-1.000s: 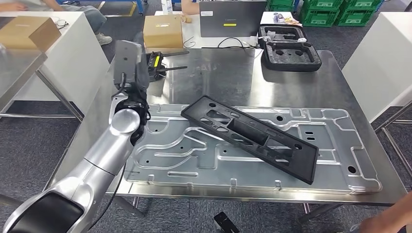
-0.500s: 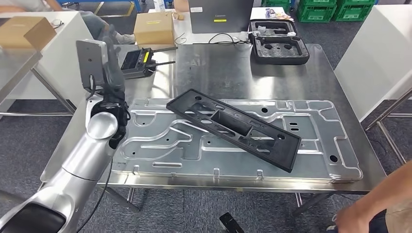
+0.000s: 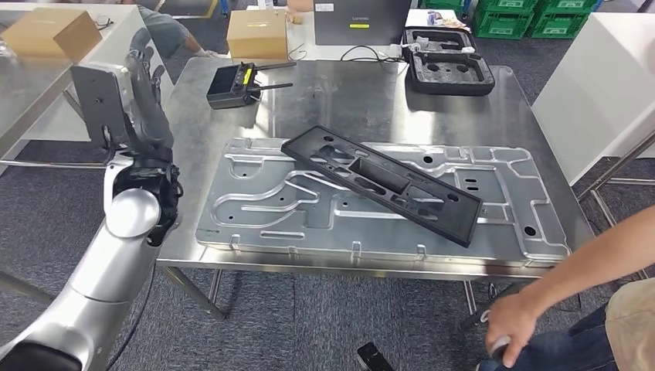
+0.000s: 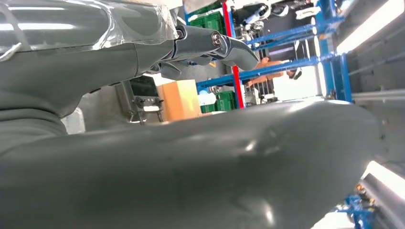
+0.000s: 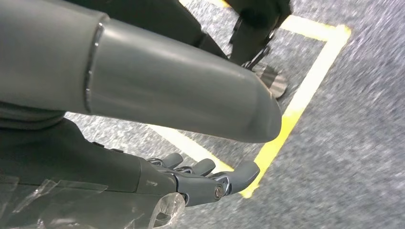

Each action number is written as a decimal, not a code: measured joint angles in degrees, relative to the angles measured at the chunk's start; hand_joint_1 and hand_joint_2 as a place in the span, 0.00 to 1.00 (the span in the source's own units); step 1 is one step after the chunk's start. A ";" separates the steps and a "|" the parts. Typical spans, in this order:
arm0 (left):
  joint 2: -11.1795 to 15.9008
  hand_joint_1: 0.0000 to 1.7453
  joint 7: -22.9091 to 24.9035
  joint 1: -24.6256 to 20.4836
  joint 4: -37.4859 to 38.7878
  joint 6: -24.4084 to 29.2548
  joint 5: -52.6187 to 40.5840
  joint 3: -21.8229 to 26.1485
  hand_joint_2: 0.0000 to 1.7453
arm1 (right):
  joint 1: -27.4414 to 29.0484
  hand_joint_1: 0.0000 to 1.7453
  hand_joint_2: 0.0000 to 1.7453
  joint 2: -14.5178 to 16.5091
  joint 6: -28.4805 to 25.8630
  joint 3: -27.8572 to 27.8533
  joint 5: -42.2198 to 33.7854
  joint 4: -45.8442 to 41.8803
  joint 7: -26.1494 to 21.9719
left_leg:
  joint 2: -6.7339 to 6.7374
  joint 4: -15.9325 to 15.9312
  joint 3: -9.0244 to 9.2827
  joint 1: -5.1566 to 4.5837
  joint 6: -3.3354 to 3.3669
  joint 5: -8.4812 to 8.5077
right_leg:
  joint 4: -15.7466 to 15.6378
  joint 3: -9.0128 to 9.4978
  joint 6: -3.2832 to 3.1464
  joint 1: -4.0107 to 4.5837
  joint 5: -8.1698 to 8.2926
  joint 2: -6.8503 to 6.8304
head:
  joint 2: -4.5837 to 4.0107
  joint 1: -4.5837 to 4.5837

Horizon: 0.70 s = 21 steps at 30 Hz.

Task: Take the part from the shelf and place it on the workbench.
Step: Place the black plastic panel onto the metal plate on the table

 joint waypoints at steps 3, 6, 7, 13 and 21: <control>1.81 0.00 1.45 1.29 -3.39 -0.02 -1.31 0.87 0.00 | -0.22 0.00 0.00 -1.74 -1.10 -0.43 -1.07 0.02 0.37 | 0.09 -0.05 -0.61 -0.20 -0.80 1.23 | -7.11 4.20 -0.91 0.35 -0.37 0.14 | 0.01 -0.05; 3.88 0.00 3.18 3.58 -6.74 -0.03 -2.47 1.84 0.00 | -0.41 0.00 0.00 -3.69 -1.95 -1.21 -2.58 0.04 1.41 | -0.07 1.08 -1.28 -0.05 -1.78 0.28 | -7.46 3.38 -2.24 0.09 0.83 -0.04 | 0.00 -0.11; 4.69 0.00 3.68 4.35 -7.89 -0.09 -2.82 2.30 0.00 | -0.45 0.00 0.00 -4.45 -2.16 -1.58 -3.14 0.04 1.81 | -0.14 3.20 -2.07 0.11 -2.17 -1.86 | -7.57 2.91 -2.64 -0.08 1.38 -0.14 | -0.01 -0.21; 8.85 0.00 6.00 8.49 -14.12 -0.95 -4.22 5.19 0.00 | -0.01 0.00 0.00 -8.70 -2.44 -3.64 -5.07 0.04 3.34 | -0.12 16.34 -3.14 1.08 -3.37 -8.19 | -7.47 -1.35 -2.77 -0.15 4.69 -0.30 | -0.01 -0.44; 12.35 0.00 8.41 11.08 -21.15 -1.08 -9.03 8.47 0.00 | 1.25 0.00 0.00 -11.79 -1.40 -5.33 -5.73 0.05 4.18 | -0.15 -1.85 7.89 0.56 -1.15 -5.17 | -6.99 -3.94 -0.54 -0.18 6.77 -0.07 | -0.01 -0.37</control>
